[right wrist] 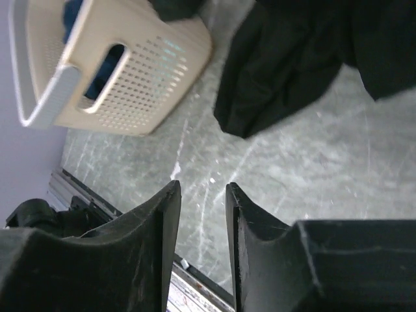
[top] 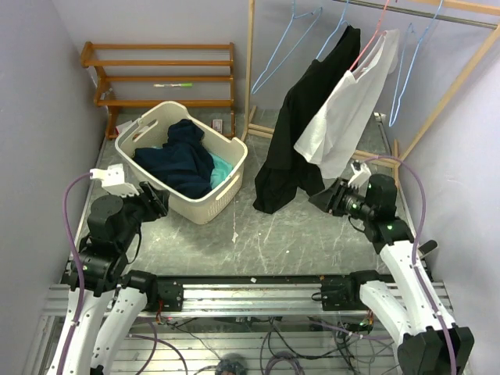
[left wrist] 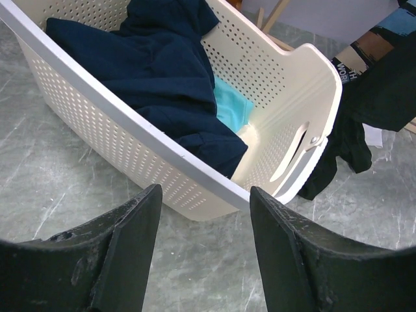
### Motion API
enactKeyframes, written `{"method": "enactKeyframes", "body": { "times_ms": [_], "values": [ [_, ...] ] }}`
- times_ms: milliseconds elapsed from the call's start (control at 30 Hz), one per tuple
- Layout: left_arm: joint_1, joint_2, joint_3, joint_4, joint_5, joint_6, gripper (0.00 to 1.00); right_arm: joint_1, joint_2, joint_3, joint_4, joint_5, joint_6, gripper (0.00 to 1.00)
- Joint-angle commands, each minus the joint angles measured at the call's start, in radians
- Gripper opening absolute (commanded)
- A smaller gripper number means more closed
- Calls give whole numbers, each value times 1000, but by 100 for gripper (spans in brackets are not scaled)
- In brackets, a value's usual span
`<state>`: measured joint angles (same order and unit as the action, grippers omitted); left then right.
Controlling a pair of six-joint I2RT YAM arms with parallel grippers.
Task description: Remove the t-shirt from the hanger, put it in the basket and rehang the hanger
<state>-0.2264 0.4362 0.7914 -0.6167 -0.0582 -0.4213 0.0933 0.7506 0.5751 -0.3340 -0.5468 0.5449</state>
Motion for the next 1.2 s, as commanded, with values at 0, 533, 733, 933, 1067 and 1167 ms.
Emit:
{"method": "enactKeyframes", "body": {
  "times_ms": [0, 533, 733, 933, 1067, 1167],
  "values": [
    [-5, 19, 16, 25, 46, 13, 67, 58, 33, 129, -6, 30, -44, 42],
    [-5, 10, 14, 20, 43, 5, 65, 299, 366, 796, -151, 482, -92, 49],
    [-5, 11, 14, 20, 49, 3, 65, 299, 525, 1074, -217, 742, -108, 50],
    [-5, -3, 13, 18, 48, 1, 64, 299, 671, 1289, -285, 893, -125, 49],
    [-5, -9, 12, 17, 48, 0, 64, 299, 729, 1346, -297, 983, -112, 47],
    [-5, -10, 14, 16, 47, -1, 64, 299, 768, 1382, -307, 1041, -104, 43]
  ]
}}
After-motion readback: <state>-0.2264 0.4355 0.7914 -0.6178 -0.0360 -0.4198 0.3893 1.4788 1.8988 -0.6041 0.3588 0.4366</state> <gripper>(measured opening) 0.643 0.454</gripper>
